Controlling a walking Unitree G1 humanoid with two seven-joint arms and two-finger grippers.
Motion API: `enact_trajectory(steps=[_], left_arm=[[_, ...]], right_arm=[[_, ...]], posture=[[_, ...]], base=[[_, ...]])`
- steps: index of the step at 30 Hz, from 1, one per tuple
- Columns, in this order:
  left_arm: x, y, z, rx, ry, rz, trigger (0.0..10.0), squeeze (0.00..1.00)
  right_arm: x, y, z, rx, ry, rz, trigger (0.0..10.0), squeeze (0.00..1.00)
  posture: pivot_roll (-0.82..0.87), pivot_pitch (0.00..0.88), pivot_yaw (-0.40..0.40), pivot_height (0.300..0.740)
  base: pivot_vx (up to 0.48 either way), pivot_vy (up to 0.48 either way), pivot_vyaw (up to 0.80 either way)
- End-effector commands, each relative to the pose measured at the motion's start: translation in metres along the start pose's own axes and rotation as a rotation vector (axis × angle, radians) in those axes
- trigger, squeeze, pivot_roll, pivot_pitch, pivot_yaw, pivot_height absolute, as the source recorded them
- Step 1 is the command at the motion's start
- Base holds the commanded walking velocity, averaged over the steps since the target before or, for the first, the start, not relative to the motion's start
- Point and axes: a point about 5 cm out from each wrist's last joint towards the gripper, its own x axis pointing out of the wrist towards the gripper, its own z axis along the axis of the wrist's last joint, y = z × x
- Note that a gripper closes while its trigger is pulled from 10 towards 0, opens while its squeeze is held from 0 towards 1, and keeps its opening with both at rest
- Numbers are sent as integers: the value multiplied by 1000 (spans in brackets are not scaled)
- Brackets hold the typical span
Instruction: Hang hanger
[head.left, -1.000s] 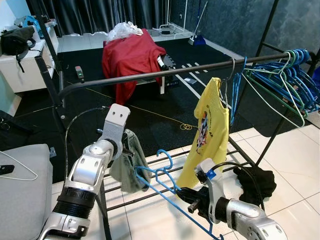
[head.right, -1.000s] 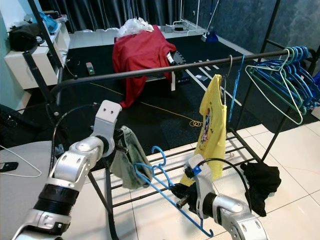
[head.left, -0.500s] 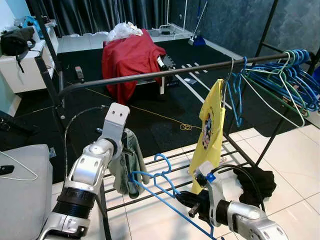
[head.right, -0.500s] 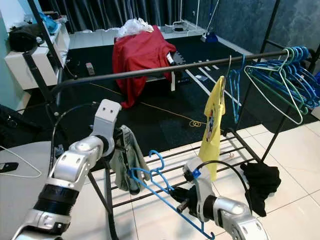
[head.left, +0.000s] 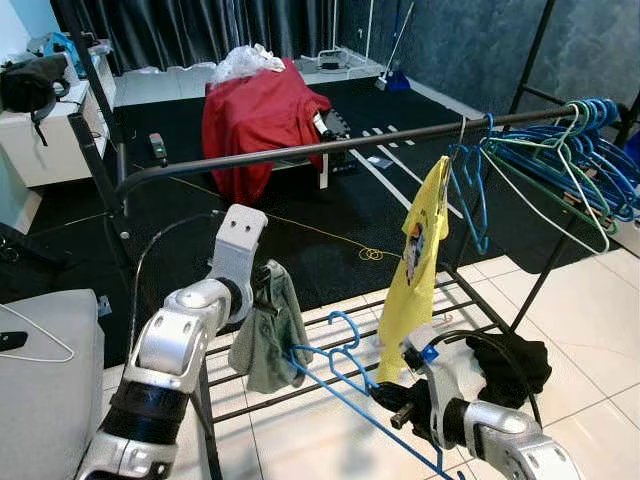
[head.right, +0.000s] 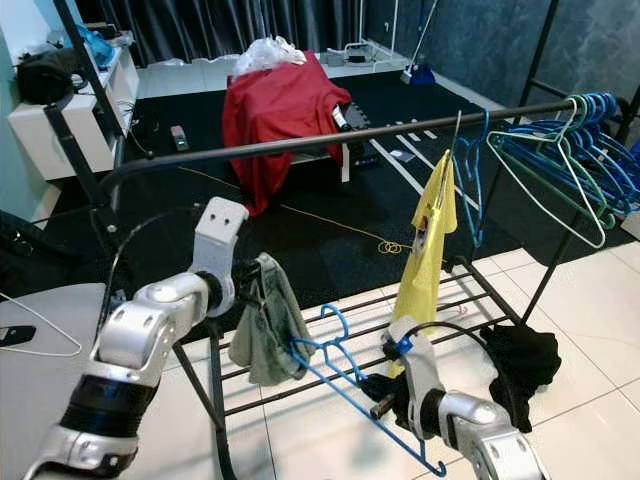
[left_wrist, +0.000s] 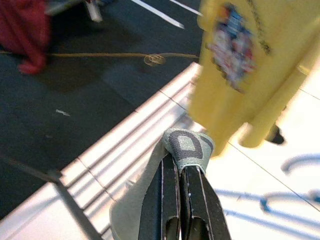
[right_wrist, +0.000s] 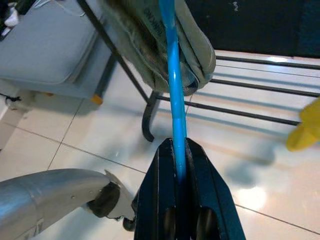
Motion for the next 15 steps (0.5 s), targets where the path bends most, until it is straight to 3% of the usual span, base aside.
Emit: enact_trajectory(steps=[1, 12, 15], left_arm=[[-6, -1, -2, 10, 18, -39, 10000, 0], [-11, -4, 18, -90, -42, -65, 10000, 0], [-15, -12, 37, -222, -98, -156, 10000, 0]], right_arm=[[-1, -3, 0, -6, -2, -11, 0, 0], [3, 0, -11, 25, 24, 35, 0, 0], [1, 3, -25, 55, 96, 79, 0, 0]], posture=[[-59, 77, 31, 735], [-54, 73, 30, 735], [-57, 76, 27, 735]], base=[[0, 0, 0], [0, 0, 0], [0, 0, 0]])
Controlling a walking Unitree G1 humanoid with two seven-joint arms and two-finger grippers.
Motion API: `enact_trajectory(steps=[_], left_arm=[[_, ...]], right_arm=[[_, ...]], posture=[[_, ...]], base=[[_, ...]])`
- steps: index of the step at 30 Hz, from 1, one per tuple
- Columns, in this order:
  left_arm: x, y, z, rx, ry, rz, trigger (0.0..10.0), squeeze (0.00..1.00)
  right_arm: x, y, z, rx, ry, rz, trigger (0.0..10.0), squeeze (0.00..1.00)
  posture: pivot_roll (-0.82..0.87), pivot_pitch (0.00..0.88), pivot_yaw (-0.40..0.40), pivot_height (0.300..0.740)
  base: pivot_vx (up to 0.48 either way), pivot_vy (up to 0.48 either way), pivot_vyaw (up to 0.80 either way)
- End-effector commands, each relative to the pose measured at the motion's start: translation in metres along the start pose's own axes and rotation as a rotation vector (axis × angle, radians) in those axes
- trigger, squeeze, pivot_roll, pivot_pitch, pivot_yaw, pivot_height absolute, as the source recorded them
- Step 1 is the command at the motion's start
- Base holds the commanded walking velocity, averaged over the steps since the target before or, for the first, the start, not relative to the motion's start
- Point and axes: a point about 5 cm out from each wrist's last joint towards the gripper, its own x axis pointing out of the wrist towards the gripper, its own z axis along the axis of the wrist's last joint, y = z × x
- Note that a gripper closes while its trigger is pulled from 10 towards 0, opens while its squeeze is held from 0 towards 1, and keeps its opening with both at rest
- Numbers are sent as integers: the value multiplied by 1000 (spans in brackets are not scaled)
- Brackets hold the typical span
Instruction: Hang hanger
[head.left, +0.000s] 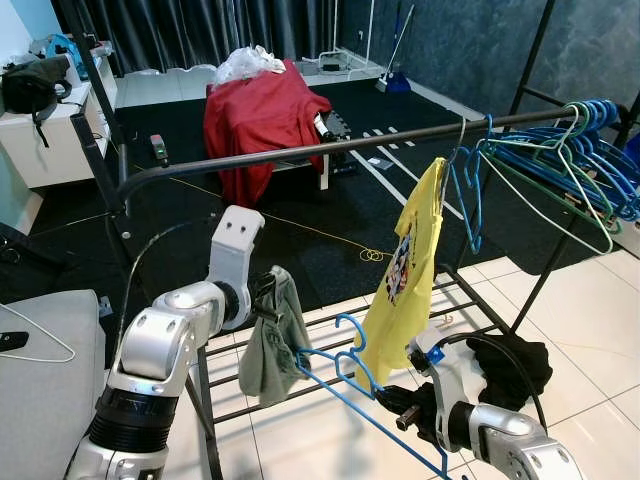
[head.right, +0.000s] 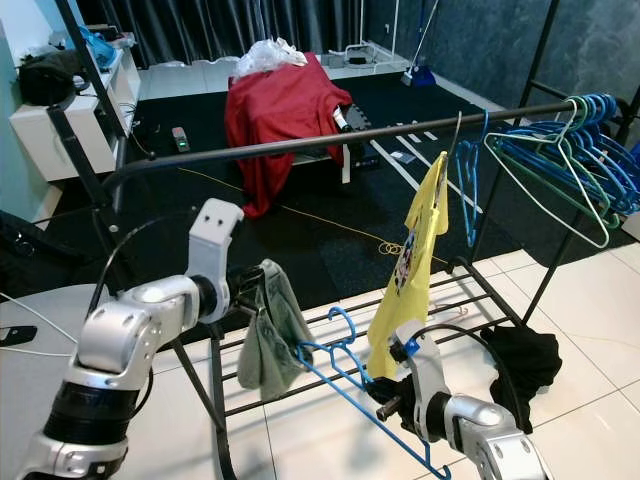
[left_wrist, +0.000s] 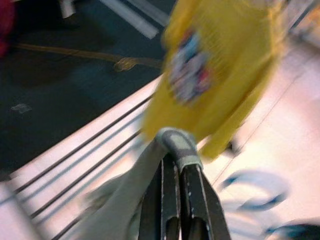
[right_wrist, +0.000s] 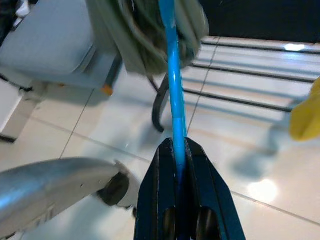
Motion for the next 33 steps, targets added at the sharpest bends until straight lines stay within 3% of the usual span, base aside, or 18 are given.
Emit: enact_trajectory(steps=[1, 7, 10, 12, 15, 17, 21, 23, 25, 28, 33], left_arm=[[-4, -3, 8, -33, -23, -30, 10000, 0], [-5, -3, 13, -65, -44, -18, 10000, 0], [-5, -5, 12, -61, -36, -22, 10000, 0], [-4, -6, 10, -38, -23, -15, 10000, 0], [-3, -6, 7, -25, -12, -3, 10000, 0], [-3, -9, 1, -5, 19, -7, 10000, 0], [-4, -12, -5, 37, 60, -24, 10000, 0], [-3, -8, -9, 56, 76, 4, 10000, 0], [-2, -2, -13, 75, 94, 63, 10000, 0], [-2, -9, -8, 37, 77, 9, 10000, 0], [-3, -12, -7, 32, 77, -20, 10000, 0]], right_arm=[[1, 3, -11, 22, 48, 29, 0, 0], [-1, 2, -22, 9, 87, 24, 0, 0], [0, 0, -18, -25, 49, 6, 0, 0], [1, 0, -1, -63, -54, -10, 0, 0], [1, -1, 6, -75, -89, -31, 0, 0], [3, -7, 17, -66, -147, -122, 0, 0], [4, -13, 22, -49, -175, -170, 0, 0], [5, -8, 24, -45, -177, -126, 0, 0], [6, -1, 18, -18, -140, -74, 0, 0], [7, -8, -2, 30, -78, -116, 0, 0], [6, -11, -6, 40, -69, -141, 0, 0]], posture=[[-57, 76, 27, 735], [-57, 77, 23, 735], [-61, 80, 25, 735], [-62, 81, 25, 735], [-62, 81, 25, 735], [-68, 84, 26, 735], [-63, 82, 22, 735], [-64, 82, 20, 735], [-72, 81, 22, 735], [-69, 79, 18, 735], [-69, 79, 18, 735]], base=[[0, 0, 0], [0, 0, 0], [0, 0, 0], [0, 0, 0], [0, 0, 0], [0, 0, 0], [0, 0, 0], [0, 0, 0], [0, 0, 0], [0, 0, 0], [0, 0, 0]])
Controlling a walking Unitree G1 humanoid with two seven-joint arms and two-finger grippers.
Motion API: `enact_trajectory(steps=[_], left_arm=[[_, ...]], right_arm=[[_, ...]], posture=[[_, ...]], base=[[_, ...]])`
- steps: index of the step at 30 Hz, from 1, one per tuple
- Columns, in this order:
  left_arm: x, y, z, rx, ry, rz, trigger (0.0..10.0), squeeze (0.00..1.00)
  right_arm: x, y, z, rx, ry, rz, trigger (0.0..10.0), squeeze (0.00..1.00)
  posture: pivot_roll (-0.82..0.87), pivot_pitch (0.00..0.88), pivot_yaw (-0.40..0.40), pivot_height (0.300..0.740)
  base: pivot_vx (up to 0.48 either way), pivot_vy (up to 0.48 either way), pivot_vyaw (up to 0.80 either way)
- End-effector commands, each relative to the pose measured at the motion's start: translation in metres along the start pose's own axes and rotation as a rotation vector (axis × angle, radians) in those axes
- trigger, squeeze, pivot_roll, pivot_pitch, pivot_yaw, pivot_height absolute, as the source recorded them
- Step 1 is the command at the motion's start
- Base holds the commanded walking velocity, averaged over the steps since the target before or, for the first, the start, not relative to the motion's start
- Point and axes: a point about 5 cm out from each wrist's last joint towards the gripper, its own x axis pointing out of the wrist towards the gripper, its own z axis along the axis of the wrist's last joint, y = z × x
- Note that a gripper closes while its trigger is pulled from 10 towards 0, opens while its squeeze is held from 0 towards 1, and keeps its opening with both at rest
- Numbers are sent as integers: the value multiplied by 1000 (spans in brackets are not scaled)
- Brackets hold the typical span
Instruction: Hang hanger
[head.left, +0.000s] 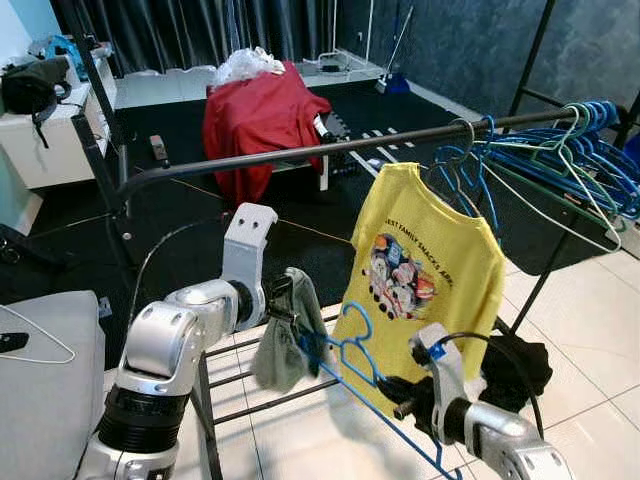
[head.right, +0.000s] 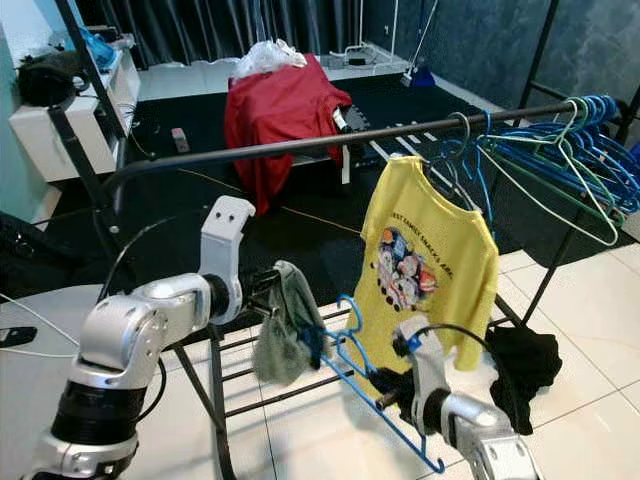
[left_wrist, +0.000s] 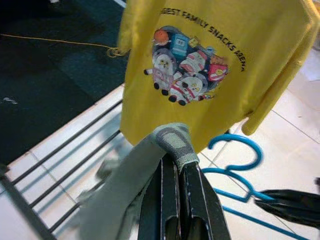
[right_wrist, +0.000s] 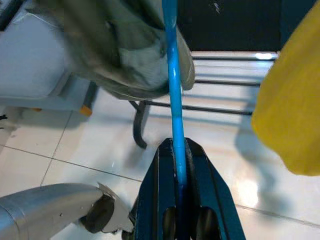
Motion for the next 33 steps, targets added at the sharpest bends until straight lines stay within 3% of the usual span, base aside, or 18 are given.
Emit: enact_trajectory(steps=[1, 4, 10, 12, 17, 20, 21, 24, 25, 27, 29, 30, 31, 33], left_arm=[[-4, -5, 1, -1, 8, -55, 10000, 0], [-7, -7, -9, 15, 68, -80, 10000, 0], [-13, -13, -9, -22, 71, -143, 10000, 0], [-13, -13, -9, -22, 71, -143, 10000, 0], [-25, -17, -20, 26, 130, -218, 10000, 0], [-25, -17, -20, 26, 130, -218, 10000, 0], [-26, -15, -30, 98, 176, -197, 10000, 0], [-26, -14, -39, 149, 207, -180, 10000, 0], [-27, -16, -46, 242, 215, -186, 10000, 0], [-27, -16, -46, 242, 215, -186, 10000, 0], [-27, -10, -65, 413, 274, -151, 10000, 0], [-27, -10, -65, 413, 274, -151, 10000, 0], [-27, -3, -72, 465, 296, -114, 10000, 0], [-27, -3, -72, 465, 296, -114, 10000, 0]], right_arm=[[-2, -4, -7, 43, 27, -32, 0, 0], [-3, -14, -10, 135, 13, -136, 0, 0], [-5, -36, -8, 266, -83, -329, 0, 0], [-5, -36, -8, 266, -83, -329, 0, 0], [-6, -42, 7, 426, -214, -326, 0, 0], [-6, -42, 7, 426, -214, -326, 0, 0], [-2, -33, 18, 439, -255, -240, 0, 0], [0, -32, 35, 513, -351, -251, 0, 0], [2, -34, 49, 620, -434, -252, 0, 0], [2, -34, 49, 620, -434, -252, 0, 0], [4, -32, 72, 843, -549, -148, 0, 0], [4, -32, 72, 843, -549, -148, 0, 0], [4, -28, 80, 901, -577, -74, 0, 0], [4, -28, 80, 901, -577, -74, 0, 0]], posture=[[-67, 74, 15, 735], [-69, 70, 16, 735], [-59, 60, 14, 735], [-59, 60, 14, 735], [-59, 47, 13, 735], [-59, 47, 13, 735], [-55, 44, 9, 735], [-56, 46, 10, 735], [-51, 46, 9, 735], [-51, 46, 9, 735], [-52, 52, 5, 735], [-52, 52, 5, 735], [-54, 54, 4, 735], [-54, 54, 4, 735]], base=[[0, 0, 0], [0, 0, 0], [0, 0, 0], [0, 0, 0], [0, 0, 0], [0, 0, 0], [0, 0, 0], [0, 0, 0], [0, 0, 0], [0, 0, 0], [0, 0, 0], [0, 0, 0], [0, 0, 0], [0, 0, 0]])
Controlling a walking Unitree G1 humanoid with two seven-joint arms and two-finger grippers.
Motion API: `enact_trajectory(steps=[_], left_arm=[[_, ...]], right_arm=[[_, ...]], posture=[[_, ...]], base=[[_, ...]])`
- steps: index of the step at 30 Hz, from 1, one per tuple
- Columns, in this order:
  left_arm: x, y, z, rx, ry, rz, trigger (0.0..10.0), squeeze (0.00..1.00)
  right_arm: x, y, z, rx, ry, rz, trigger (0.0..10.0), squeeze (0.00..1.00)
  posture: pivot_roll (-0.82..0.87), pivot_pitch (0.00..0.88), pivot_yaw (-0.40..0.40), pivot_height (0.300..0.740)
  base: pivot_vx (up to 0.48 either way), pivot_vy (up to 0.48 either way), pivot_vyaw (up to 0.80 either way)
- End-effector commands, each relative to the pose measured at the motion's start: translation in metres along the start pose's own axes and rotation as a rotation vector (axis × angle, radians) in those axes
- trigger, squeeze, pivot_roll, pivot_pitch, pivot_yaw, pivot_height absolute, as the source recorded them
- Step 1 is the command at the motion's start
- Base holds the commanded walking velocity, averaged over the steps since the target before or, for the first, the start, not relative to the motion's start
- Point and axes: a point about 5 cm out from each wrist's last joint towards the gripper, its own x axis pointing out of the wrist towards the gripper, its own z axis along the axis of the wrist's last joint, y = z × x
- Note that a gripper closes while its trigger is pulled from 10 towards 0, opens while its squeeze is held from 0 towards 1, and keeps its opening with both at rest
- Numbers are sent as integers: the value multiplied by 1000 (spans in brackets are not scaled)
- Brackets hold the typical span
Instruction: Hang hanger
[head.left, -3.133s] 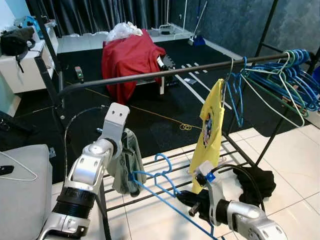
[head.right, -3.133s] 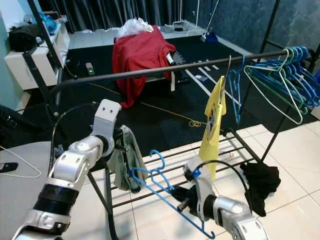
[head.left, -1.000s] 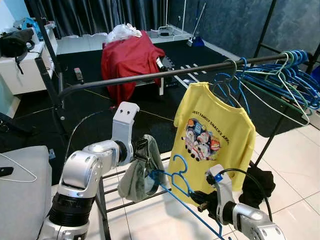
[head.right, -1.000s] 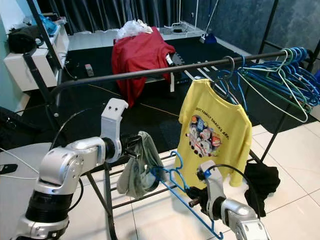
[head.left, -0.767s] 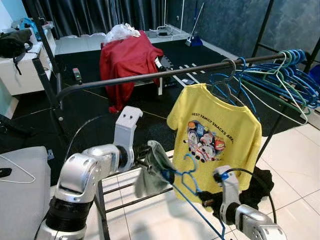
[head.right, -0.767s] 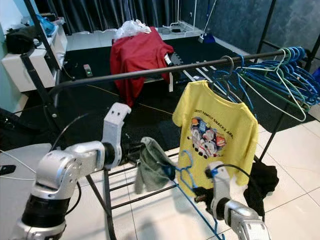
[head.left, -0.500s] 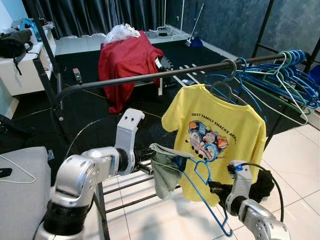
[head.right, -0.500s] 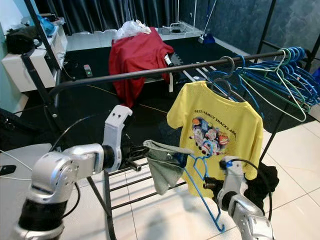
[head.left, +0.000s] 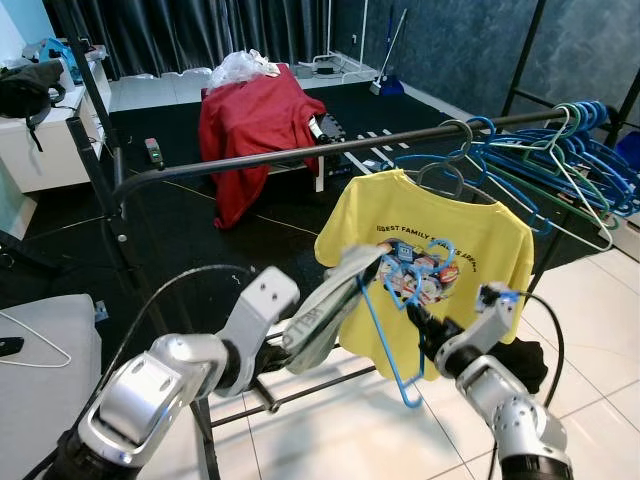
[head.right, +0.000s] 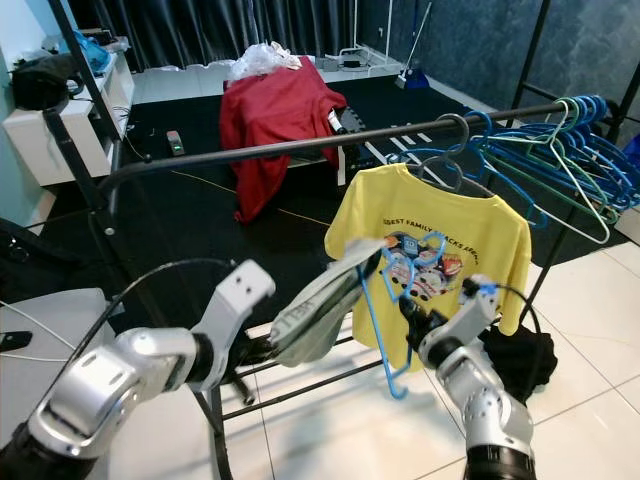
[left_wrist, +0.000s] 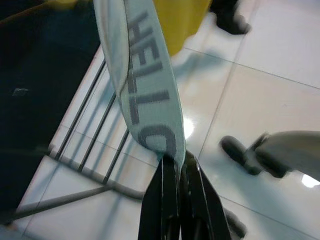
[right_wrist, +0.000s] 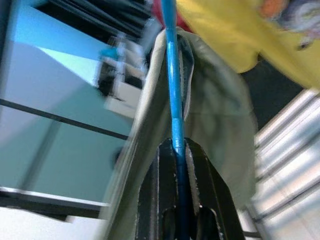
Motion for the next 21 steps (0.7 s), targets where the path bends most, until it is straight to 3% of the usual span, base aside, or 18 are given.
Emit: enact_trajectory(steps=[1, 2, 3, 7, 9, 11, 13, 14, 16, 17, 21], left_arm=[[1, 4, -9, 42, 38, 33, 10000, 0], [1, 4, -9, 42, 38, 33, 10000, 0], [1, 5, -12, 55, 50, 41, 10000, 0], [0, 3, -11, 43, 34, 17, 10000, 0], [-5, -10, 3, 37, -75, -113, 10000, 0], [-5, -10, 3, 37, -75, -113, 10000, 0], [-5, -16, -1, 111, -77, -155, 10000, 0], [-5, -16, -1, 111, -77, -155, 10000, 0], [9, -3, -16, 173, -23, -26, 10000, 0], [18, 6, -19, 155, -17, 57, 10000, 0], [31, 17, -22, 129, -3, 164, 10000, 0]], right_arm=[[0, 6, 3, 72, -11, 34, 0, 0], [0, 6, 3, 72, -11, 34, 0, 0], [1, 9, 5, 135, -33, 45, 0, 0], [2, 5, 6, 160, -47, 17, 0, 0], [4, 4, 3, 165, -46, -25, 0, 0], [4, 4, 3, 165, -46, -25, 0, 0], [6, 7, 6, 254, -76, -19, 0, 0], [6, 7, 6, 254, -76, -19, 0, 0], [6, 23, 6, 294, -20, 92, 0, 0], [5, 29, 3, 308, 18, 143, 0, 0], [2, 36, -2, 315, 62, 195, 0, 0]], posture=[[-54, 54, 3, 735], [-54, 54, 3, 735], [-57, 56, 4, 735], [-59, 59, 3, 735], [-53, 62, 4, 735], [-53, 62, 4, 735], [-53, 62, 6, 735], [-53, 62, 6, 735], [-52, 64, 0, 735], [-53, 65, 1, 735], [-57, 66, 2, 735]], base=[[0, 0, 0], [0, 0, 0], [0, 0, 0], [0, 0, 0], [0, 0, 0], [0, 0, 0], [0, 0, 0], [0, 0, 0], [0, 0, 0], [0, 0, 0], [0, 0, 0]])
